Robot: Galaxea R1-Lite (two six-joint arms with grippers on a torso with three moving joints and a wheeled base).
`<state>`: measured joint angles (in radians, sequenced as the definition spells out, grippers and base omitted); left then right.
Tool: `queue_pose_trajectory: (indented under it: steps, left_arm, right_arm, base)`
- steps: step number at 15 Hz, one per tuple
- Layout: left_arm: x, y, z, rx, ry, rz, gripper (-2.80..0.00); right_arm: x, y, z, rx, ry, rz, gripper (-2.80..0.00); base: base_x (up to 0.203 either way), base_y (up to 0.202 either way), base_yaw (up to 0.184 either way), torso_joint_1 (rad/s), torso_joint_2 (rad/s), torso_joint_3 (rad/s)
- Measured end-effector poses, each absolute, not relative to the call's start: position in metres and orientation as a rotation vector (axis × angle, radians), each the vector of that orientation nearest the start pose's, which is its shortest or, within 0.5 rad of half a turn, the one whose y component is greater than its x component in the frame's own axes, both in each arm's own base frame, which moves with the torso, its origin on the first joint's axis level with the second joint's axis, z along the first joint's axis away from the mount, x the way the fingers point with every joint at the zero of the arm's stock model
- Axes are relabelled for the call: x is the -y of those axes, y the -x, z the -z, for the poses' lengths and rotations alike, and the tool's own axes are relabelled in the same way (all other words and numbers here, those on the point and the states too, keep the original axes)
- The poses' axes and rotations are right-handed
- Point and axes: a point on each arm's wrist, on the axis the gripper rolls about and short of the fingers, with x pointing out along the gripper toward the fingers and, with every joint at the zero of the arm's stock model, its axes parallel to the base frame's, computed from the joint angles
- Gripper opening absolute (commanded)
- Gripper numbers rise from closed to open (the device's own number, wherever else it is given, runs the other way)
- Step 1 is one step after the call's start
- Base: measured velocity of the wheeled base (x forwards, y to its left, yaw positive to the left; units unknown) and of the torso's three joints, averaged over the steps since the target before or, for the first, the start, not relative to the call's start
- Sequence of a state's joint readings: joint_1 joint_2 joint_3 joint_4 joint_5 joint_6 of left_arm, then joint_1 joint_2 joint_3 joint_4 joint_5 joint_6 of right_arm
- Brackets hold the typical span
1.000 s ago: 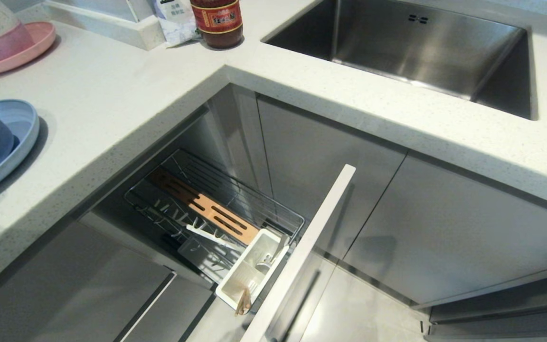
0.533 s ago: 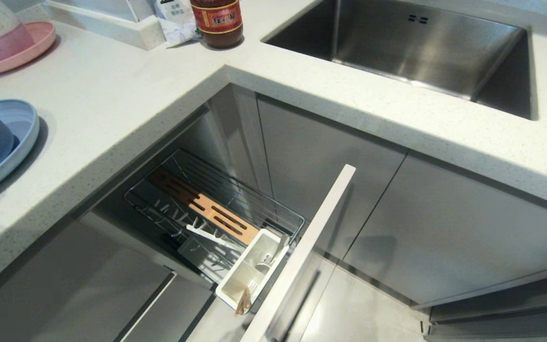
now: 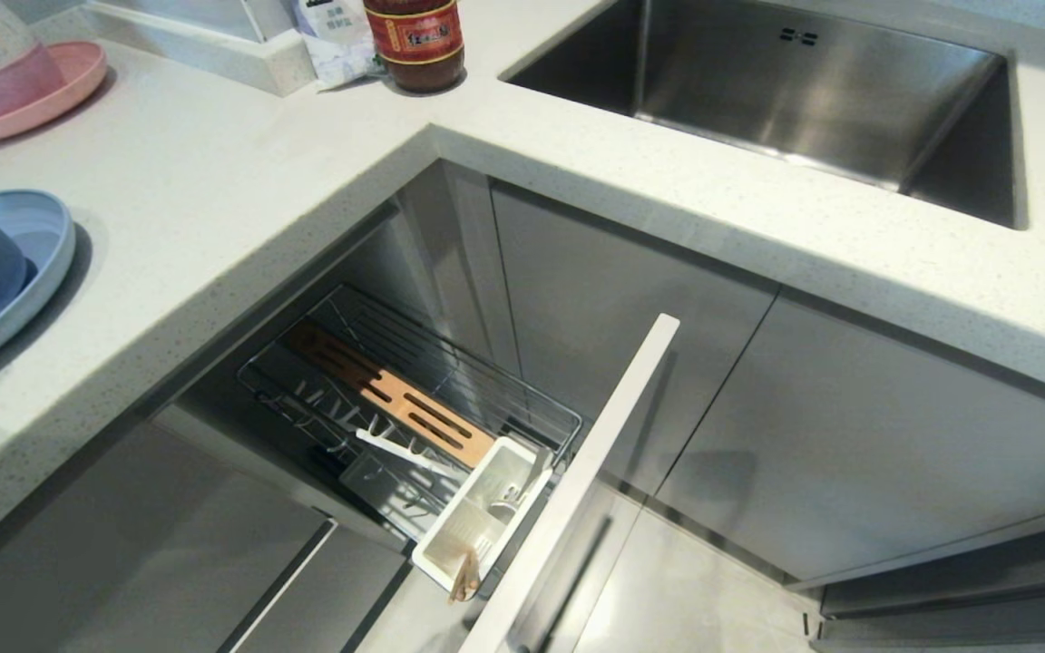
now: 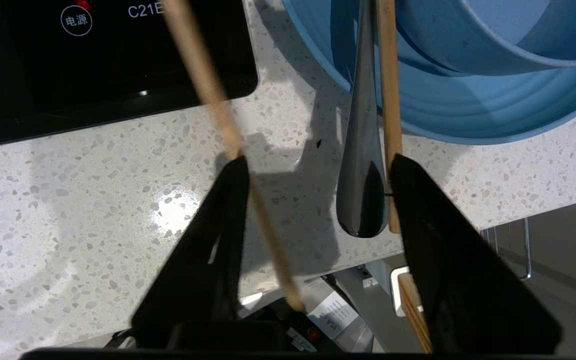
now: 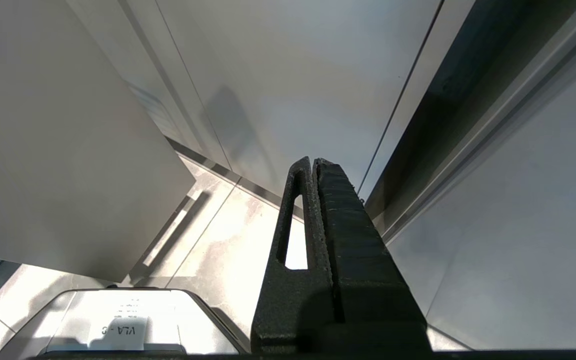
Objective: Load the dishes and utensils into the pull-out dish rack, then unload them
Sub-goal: Take the chopsticks out of the cupboard
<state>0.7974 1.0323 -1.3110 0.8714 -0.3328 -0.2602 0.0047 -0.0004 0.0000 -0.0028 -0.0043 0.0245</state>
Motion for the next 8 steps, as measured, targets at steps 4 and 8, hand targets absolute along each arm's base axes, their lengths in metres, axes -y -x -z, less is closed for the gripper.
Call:
queue_pose_trajectory:
  steps: [4, 8]
  left_arm:
    - [-0.0499, -0.0590, -0.3217, -0.445, 0.569, -0.518, 0.00]
    - [-0.0497, -0.0587, -0.3226, -0.438, 0.567, -0.519, -2.80]
  right_arm:
    - [0.0002, 0.0228, -0.0758, 0.003, -0.024, -0.001, -2.80]
    - [0.0002, 0.0228, -0.0758, 0.003, -0.024, 0.000, -2.80]
  base:
    - [0.000, 0.000, 0.000, 0.000, 0.00, 0.000]
    - [0.000, 0.000, 0.000, 0.000, 0.00, 0.000]
